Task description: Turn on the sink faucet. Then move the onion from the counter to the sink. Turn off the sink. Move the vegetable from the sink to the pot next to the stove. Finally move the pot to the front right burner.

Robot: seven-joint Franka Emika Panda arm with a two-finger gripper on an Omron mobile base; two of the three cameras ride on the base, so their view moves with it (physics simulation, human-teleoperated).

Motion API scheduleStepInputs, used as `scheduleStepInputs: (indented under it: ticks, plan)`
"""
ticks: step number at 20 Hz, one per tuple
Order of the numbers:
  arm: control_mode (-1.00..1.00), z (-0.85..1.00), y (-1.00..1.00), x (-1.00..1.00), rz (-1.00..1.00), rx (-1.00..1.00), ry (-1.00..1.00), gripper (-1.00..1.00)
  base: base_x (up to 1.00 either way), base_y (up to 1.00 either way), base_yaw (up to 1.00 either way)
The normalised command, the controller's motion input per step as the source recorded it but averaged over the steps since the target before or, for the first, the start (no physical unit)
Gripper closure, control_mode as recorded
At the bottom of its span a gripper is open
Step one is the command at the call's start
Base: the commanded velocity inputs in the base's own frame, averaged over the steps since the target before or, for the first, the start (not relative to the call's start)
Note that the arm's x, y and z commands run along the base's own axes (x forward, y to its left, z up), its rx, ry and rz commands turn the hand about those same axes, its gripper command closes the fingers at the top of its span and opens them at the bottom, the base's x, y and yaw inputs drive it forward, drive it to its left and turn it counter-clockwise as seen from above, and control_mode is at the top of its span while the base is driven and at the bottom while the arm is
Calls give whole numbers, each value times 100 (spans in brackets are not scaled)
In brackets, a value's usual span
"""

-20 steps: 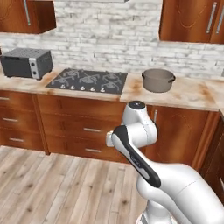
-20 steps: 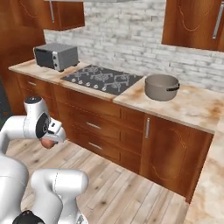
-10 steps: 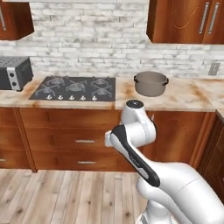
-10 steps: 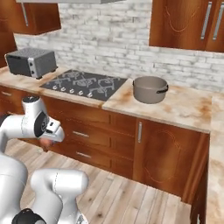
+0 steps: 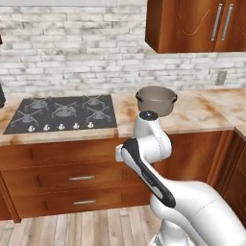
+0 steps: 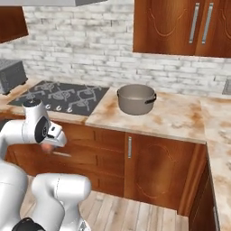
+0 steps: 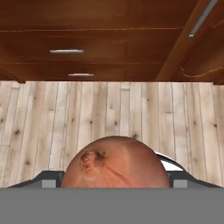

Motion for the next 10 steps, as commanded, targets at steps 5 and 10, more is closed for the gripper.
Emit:
scheduleStepInputs:
  ticks: [5,10]
  plan:
    - [100,0,0,0,0,0,0,100,67,4,-21]
    - [100,0,0,0,0,0,0,100,61,3,-20]
